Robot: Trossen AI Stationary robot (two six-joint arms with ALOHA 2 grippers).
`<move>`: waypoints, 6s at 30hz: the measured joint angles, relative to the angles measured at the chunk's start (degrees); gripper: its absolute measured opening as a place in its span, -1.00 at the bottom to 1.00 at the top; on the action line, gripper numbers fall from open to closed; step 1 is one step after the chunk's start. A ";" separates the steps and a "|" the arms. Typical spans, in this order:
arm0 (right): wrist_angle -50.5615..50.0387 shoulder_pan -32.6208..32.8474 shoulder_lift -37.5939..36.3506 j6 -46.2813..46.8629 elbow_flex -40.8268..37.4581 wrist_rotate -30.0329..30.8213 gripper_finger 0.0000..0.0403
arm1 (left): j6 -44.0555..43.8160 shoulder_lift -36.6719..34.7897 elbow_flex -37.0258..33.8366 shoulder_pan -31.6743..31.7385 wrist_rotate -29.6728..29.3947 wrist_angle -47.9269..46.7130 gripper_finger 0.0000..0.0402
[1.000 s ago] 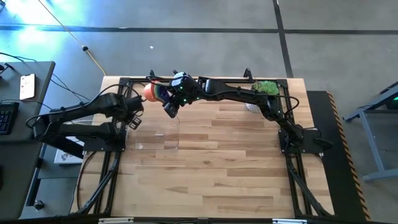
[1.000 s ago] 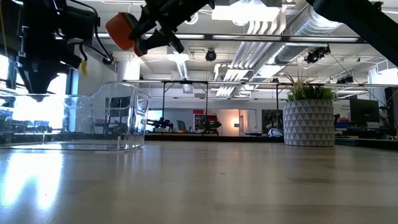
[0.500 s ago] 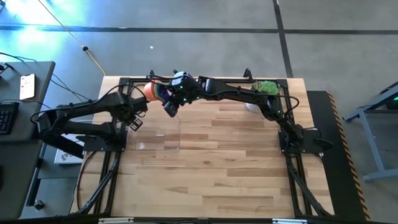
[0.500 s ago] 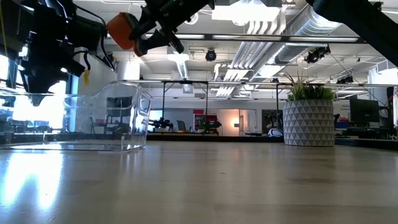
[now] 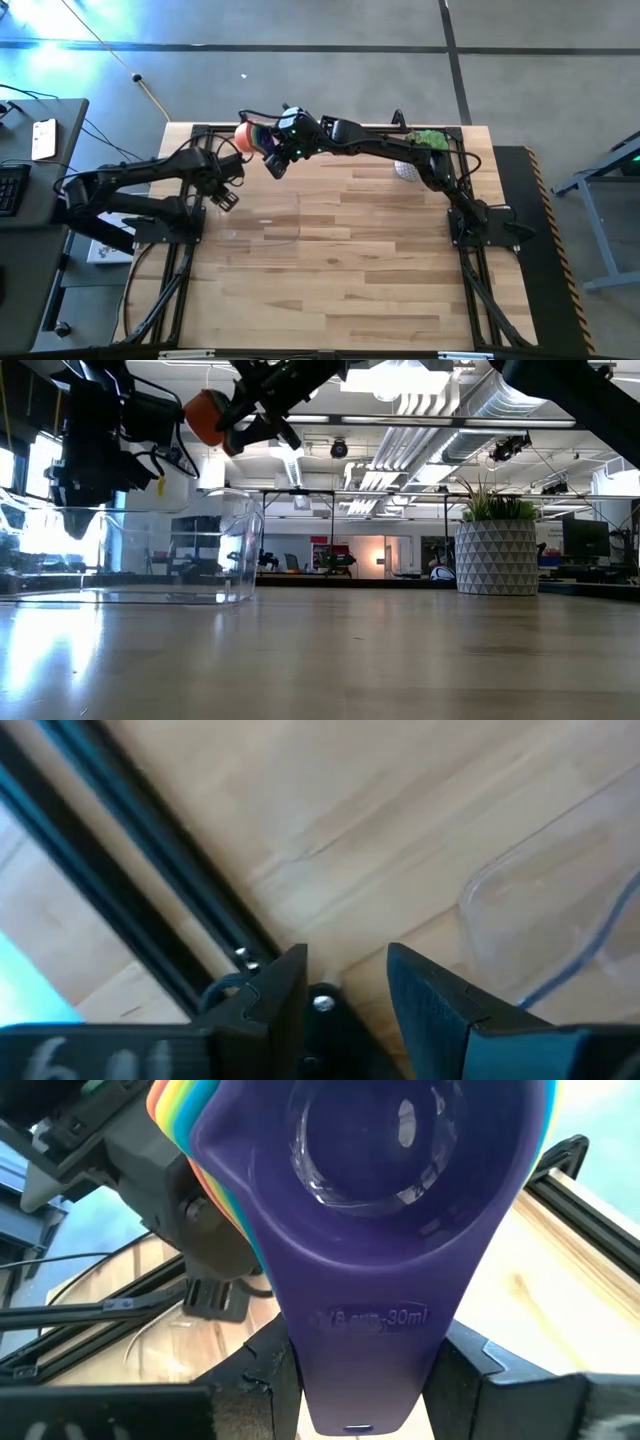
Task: Nest measuring cups in basket
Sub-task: Put the measuring cups on the transparent bin, then adjust the transparent bin
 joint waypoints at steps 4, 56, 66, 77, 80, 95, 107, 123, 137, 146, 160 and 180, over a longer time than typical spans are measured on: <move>-0.02 -0.57 0.01 -0.15 0.00 0.00 -0.33 | -0.01 1.07 0.00 -0.02 2.33 1.77 -0.35; -11.59 7.39 -4.80 -1.74 0.33 7.79 -0.33 | 2.99 -10.21 23.02 0.04 -5.12 -9.67 -0.35; -10.98 10.24 -0.99 -3.67 0.31 3.40 -0.33 | 1.87 -15.93 23.02 0.03 -5.01 -7.70 -0.35; -13.10 11.84 6.33 -7.17 0.31 0.40 -0.33 | 1.37 -16.68 23.03 -0.10 -3.97 -5.30 -0.35; -14.74 12.21 7.70 -7.84 0.28 0.41 -0.33 | 1.37 -16.66 23.03 -0.10 -3.73 -5.27 -0.35; -21.08 12.84 11.45 -12.11 0.28 -0.36 -0.33 | 1.37 -16.68 23.02 -0.11 -3.44 -5.30 -0.35; -22.53 13.98 13.63 -13.90 0.31 -2.19 -0.33 | 1.37 -16.68 23.02 -0.15 -3.13 -5.25 -0.35; -22.47 14.13 13.83 -13.88 0.31 -1.55 -0.28 | 1.32 -16.65 23.02 -0.15 -1.49 -5.25 -0.35; -22.49 14.13 13.83 -13.89 0.31 -1.81 -0.26 | 1.28 -16.65 23.02 -0.15 -1.51 -5.26 -0.35; -22.37 14.13 13.83 -12.90 0.31 -1.92 -0.15 | 1.30 -16.65 23.00 -0.15 -1.51 -5.26 -0.35; -22.69 13.59 12.51 -7.62 0.39 -3.12 0.12 | 1.46 -16.76 22.99 -0.15 -1.51 -5.25 -0.35; -14.87 12.92 -0.51 -3.15 0.48 2.25 0.13 | 4.89 -32.57 18.44 -0.17 7.65 13.35 -0.35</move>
